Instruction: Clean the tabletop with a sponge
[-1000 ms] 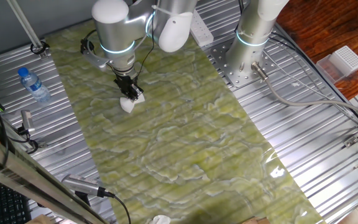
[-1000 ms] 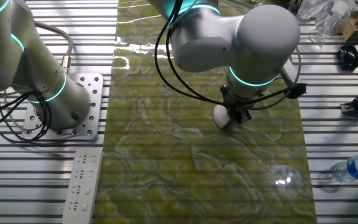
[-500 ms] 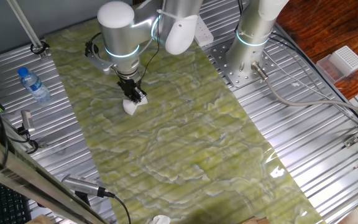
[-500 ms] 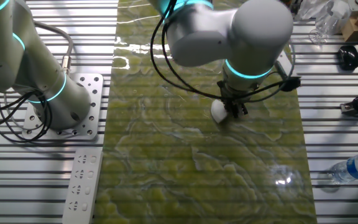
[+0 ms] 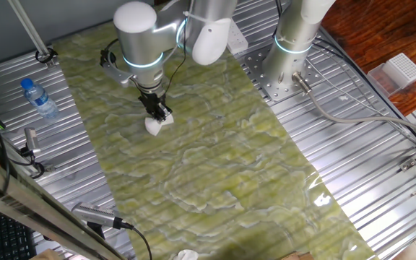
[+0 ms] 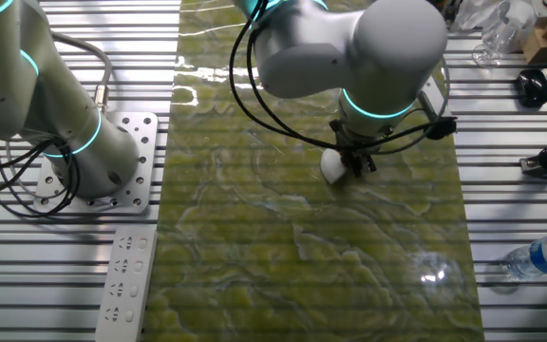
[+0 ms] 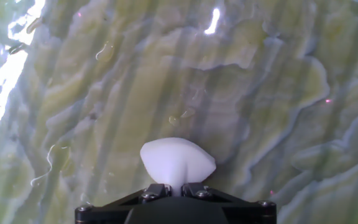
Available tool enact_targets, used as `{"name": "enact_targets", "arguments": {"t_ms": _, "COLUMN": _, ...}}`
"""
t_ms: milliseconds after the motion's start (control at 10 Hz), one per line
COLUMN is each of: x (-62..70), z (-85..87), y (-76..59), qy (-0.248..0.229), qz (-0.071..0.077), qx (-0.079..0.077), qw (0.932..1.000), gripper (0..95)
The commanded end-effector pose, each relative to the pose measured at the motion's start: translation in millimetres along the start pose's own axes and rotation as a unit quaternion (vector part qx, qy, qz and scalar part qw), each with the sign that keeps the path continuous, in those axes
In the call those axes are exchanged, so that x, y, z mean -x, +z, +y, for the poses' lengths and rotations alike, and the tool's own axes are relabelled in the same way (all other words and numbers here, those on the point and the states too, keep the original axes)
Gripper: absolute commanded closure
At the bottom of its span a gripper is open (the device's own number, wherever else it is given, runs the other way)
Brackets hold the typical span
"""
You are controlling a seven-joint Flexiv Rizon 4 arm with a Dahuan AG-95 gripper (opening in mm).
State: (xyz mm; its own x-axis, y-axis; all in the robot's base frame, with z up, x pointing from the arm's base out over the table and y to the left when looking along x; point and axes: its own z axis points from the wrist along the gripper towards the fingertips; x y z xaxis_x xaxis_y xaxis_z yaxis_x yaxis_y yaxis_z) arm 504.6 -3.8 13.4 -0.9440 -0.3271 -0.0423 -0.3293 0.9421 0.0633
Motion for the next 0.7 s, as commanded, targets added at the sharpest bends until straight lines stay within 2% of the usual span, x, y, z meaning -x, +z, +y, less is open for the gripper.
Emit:
{"name": "enact_targets", "arguments": {"t_ms": 100, "x": 0.7, "z": 4.9, "y": -2.9, "qy": 0.004, "qz": 0.001, "qx": -0.002, "qw": 1.0000, "gripper": 95.0}}
{"name": "enact_targets", "arguments": {"t_ms": 700, "x": 10.3, "z": 29.9, "y": -0.8, "qy": 0.032, "qz": 0.003, "qx": -0.005, "qw": 0.9995, "gripper": 95.0}}
